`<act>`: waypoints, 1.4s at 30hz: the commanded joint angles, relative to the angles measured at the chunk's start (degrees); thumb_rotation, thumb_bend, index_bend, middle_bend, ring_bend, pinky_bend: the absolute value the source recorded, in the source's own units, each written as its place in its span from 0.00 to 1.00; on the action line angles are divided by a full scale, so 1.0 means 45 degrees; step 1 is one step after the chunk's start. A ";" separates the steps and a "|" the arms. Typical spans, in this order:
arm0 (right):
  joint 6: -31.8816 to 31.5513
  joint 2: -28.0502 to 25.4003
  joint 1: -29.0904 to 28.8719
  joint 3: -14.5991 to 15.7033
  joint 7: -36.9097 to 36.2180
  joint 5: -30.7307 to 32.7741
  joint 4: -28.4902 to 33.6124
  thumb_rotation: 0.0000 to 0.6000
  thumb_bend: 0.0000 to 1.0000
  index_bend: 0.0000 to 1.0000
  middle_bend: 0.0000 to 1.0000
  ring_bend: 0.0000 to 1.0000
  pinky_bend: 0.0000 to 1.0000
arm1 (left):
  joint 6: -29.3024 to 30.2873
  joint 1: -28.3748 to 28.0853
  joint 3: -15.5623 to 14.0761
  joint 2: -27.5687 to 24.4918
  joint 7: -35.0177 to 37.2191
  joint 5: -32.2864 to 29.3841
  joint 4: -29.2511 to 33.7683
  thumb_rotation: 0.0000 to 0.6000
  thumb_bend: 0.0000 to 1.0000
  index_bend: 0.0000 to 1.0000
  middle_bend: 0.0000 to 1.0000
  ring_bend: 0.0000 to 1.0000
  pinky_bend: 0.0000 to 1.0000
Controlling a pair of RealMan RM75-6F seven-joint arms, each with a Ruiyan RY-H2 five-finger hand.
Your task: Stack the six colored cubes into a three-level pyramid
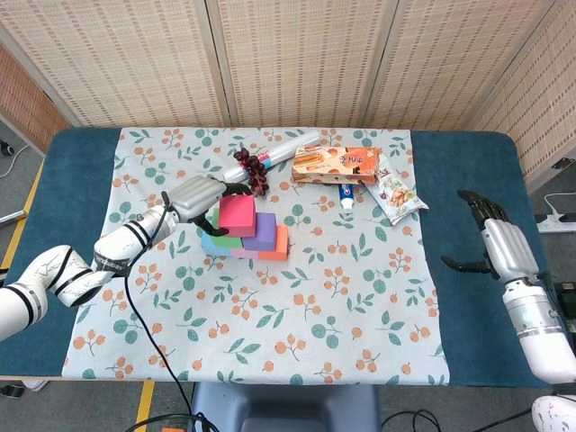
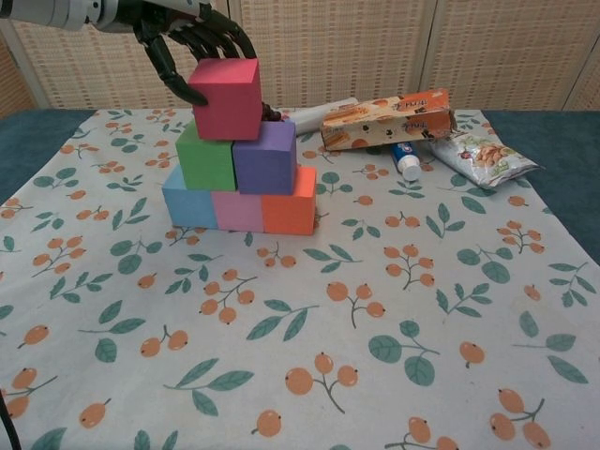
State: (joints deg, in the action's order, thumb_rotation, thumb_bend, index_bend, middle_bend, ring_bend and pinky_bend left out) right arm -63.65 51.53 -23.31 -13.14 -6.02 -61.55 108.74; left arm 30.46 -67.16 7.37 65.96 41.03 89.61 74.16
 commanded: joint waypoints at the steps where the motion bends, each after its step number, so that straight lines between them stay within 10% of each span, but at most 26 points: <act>1: -0.0043 -0.0008 0.0021 -0.0028 0.0065 0.0054 0.0041 1.00 0.07 0.00 0.04 0.00 0.00 | 0.0094 -0.0147 -0.0242 -0.0037 0.0721 0.0344 -0.0122 1.00 0.29 0.37 0.39 0.29 0.25; 42: -0.0125 0.0146 -0.0089 -0.0377 0.0818 0.0824 0.0320 1.00 0.07 0.00 0.04 0.00 0.00 | 0.1545 -0.1527 -0.2592 0.0610 0.4403 0.2090 -0.2213 1.00 0.29 0.37 0.35 0.26 0.21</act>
State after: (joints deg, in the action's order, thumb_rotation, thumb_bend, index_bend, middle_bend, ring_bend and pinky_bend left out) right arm -64.21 52.18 -23.71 -14.83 -2.34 -57.84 110.18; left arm 37.36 -73.97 -4.23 68.68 60.77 99.00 64.21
